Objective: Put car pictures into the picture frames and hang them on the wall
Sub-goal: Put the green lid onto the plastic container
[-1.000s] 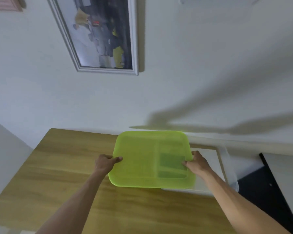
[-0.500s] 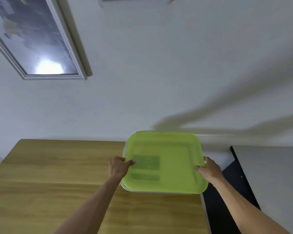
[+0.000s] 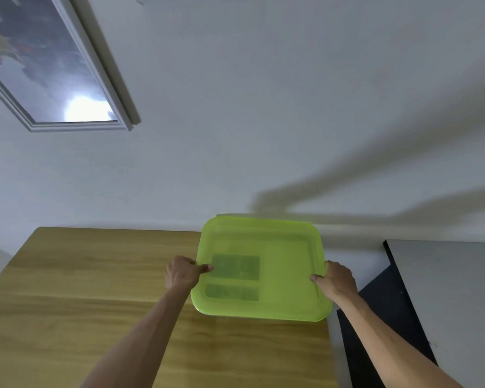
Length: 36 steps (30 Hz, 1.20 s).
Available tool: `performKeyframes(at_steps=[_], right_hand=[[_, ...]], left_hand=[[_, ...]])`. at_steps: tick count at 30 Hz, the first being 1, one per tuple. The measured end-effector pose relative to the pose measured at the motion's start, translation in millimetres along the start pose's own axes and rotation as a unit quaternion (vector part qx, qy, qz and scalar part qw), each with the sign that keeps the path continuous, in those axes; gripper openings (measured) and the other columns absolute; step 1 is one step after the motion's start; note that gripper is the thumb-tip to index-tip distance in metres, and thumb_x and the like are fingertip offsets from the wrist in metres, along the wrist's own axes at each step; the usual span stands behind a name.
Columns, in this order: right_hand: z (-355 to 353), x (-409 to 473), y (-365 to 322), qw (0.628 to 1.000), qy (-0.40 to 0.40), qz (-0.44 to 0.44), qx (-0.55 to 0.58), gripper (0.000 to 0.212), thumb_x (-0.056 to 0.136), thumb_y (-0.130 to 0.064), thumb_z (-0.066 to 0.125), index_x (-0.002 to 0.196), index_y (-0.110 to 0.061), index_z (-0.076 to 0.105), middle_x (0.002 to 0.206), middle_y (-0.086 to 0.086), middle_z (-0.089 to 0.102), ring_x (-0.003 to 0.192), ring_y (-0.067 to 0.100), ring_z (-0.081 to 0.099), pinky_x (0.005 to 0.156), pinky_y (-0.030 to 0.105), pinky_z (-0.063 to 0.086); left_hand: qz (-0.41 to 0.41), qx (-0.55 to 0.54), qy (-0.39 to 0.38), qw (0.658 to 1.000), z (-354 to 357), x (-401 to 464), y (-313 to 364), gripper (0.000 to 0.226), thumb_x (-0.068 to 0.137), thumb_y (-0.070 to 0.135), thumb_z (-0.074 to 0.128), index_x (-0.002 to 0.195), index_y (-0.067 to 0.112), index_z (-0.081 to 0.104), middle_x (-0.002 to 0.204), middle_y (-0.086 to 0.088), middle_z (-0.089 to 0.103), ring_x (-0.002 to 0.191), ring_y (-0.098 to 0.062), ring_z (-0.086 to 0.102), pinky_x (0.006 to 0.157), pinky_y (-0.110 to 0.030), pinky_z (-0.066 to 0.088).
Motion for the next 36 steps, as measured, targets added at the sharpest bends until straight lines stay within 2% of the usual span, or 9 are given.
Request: performKeyframes(at_steps=[3, 5, 11, 15, 18, 21, 25, 30, 36], right_hand=[[5, 4, 0, 1.0, -0.001, -0.003, -0.018, 0.042, 0.086, -0.043, 0.07, 0.111, -0.011, 0.062, 0.103, 0.005, 0.066, 0.09, 0.025, 0.065, 0.078, 0.039, 0.057], [6, 7, 0, 0.999, -0.011, -0.01, -0.03, 0.041, 0.084, -0.046, 0.069, 0.108, -0.014, 0.064, 0.101, 0.004, 0.066, 0.086, 0.024, 0.065, 0.077, 0.039, 0.058], [16, 18, 13, 0.996, -0.048, -0.01, -0.071, 0.056, 0.074, -0.059, 0.065, 0.112, -0.019, 0.063, 0.102, 0.001, 0.065, 0.087, 0.022, 0.064, 0.077, 0.038, 0.057], [11, 2, -2, 0.994, -0.059, 0.017, -0.096, 0.049, 0.074, -0.05, 0.059, 0.109, -0.017, 0.059, 0.108, 0.005, 0.058, 0.089, 0.022, 0.061, 0.081, 0.039, 0.057], [12, -12, -21, 0.989, -0.053, 0.003, -0.135, 0.06, 0.08, -0.029, 0.055, 0.134, -0.009, 0.041, 0.138, 0.015, 0.035, 0.124, 0.032, 0.043, 0.098, 0.042, 0.047], [21, -17, -43, 0.983, -0.001, -0.095, -0.157, 0.084, 0.088, -0.027, 0.052, 0.158, -0.016, 0.006, 0.163, 0.013, 0.001, 0.15, 0.033, 0.007, 0.12, 0.043, 0.023], [51, -15, -56, 0.966, 0.003, -0.173, -0.191, 0.067, 0.101, -0.032, 0.03, 0.159, -0.021, -0.001, 0.165, 0.011, -0.014, 0.153, 0.027, -0.01, 0.124, 0.044, 0.001], [72, -13, -45, 0.959, 0.032, -0.172, -0.223, 0.061, 0.102, -0.04, 0.006, 0.156, -0.021, -0.015, 0.162, 0.008, -0.025, 0.15, 0.023, -0.022, 0.123, 0.047, -0.009], [81, -9, -39, 0.95, 0.097, -0.178, -0.237, 0.063, 0.097, -0.044, -0.002, 0.156, -0.023, -0.009, 0.164, 0.007, -0.017, 0.151, 0.021, -0.018, 0.123, 0.046, -0.006]], left_hand=[[-0.02, 0.01, -0.002, 1.0, 1, 4, -3, 0.051, 0.058, 0.041, 0.092, 0.057, 0.011, 0.051, 0.061, -0.004, 0.055, 0.062, -0.027, 0.056, 0.049, -0.029, 0.031], [-0.022, 0.015, -0.004, 1.0, 2, 8, -5, 0.057, 0.055, 0.04, 0.094, 0.057, 0.012, 0.044, 0.062, -0.01, 0.056, 0.073, -0.034, 0.064, 0.049, -0.029, 0.029], [-0.048, 0.031, -0.052, 0.997, -1, 16, -14, 0.06, 0.052, 0.036, 0.096, 0.087, -0.001, 0.064, 0.082, -0.014, 0.071, 0.078, -0.03, 0.069, 0.067, -0.035, 0.054], [-0.013, 0.044, -0.053, 0.998, 3, 13, -5, 0.057, 0.063, 0.027, 0.092, 0.104, 0.007, 0.058, 0.108, -0.012, 0.066, 0.101, -0.032, 0.062, 0.078, -0.037, 0.05], [0.057, 0.094, -0.056, 0.992, 9, 12, 13, 0.066, 0.072, 0.015, 0.084, 0.129, 0.006, 0.052, 0.129, -0.016, 0.054, 0.12, -0.035, 0.051, 0.09, -0.041, 0.048], [0.163, 0.171, -0.065, 0.97, 22, 1, 25, 0.084, 0.082, 0.011, 0.064, 0.154, 0.013, 0.02, 0.158, -0.019, 0.018, 0.145, -0.036, 0.017, 0.116, -0.045, 0.028], [0.268, 0.226, -0.083, 0.933, 52, -13, 17, 0.08, 0.095, 0.033, 0.044, 0.156, 0.013, -0.005, 0.16, -0.013, -0.022, 0.149, -0.028, -0.019, 0.121, -0.042, -0.006], [0.311, 0.284, -0.028, 0.907, 69, -6, -2, 0.082, 0.085, 0.06, -0.003, 0.152, 0.015, -0.017, 0.157, -0.011, -0.031, 0.145, -0.024, -0.03, 0.119, -0.039, -0.017], [0.325, 0.293, 0.019, 0.899, 78, -5, -10, 0.075, 0.094, 0.056, 0.003, 0.153, 0.014, -0.013, 0.159, -0.011, -0.026, 0.146, -0.024, -0.027, 0.121, -0.042, -0.011]])
Point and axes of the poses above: each hand's wrist, its own x-axis towards the middle knuckle, its own z-axis out of the palm, y = z × x, the point moved 5 cm from there along x, towards the middle knuckle
